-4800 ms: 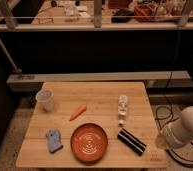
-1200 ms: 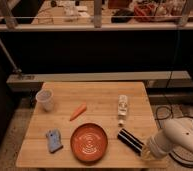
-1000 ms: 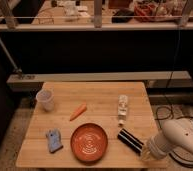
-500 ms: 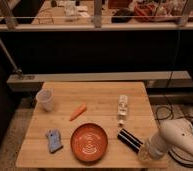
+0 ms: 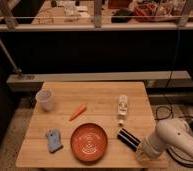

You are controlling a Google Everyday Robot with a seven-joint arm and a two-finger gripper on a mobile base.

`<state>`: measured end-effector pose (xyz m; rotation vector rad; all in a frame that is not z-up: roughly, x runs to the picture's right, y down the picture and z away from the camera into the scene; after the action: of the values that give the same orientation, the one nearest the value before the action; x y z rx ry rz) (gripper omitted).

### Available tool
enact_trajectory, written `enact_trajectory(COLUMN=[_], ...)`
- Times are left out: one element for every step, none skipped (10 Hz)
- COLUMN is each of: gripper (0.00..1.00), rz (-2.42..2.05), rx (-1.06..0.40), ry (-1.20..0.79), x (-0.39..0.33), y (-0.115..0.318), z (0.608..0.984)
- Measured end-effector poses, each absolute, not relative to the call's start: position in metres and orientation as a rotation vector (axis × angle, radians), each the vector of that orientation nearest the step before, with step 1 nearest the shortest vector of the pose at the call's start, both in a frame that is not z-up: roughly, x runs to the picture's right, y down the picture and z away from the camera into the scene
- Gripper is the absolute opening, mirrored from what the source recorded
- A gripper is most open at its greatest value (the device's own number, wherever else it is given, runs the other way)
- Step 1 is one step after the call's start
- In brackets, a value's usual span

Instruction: Push the eraser across the table

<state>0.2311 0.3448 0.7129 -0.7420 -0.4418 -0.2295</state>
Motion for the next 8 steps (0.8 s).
enact_trajectory(gripper=[0.02,0.02,0.02,0.02,0.02,0.02,0.02,0.02], rz=[-0.236,-0.241,-0.248,-0.251,-0.255,-0.26,-0.262,-0.265], rx=[-0.744,-0.746,-0.749,-0.749,-0.75,-0.75,-0.751,-0.752], ry=[-0.444,-0.447,-0.451,-0.453,-0.454,-0.455,-0.458,-0.461], x=[0.23,0.2289,0.2288,0.2279,0.2268,0.2253,0.2235,0.2223], y=[0.3437,0.3441,0.3442,0.3441,0.3445,0.3441,0.3442,0.3445], z=[0.7143,0.7152,0.7161,0.7171,0.7176,0.7179,0.7195,0.7208])
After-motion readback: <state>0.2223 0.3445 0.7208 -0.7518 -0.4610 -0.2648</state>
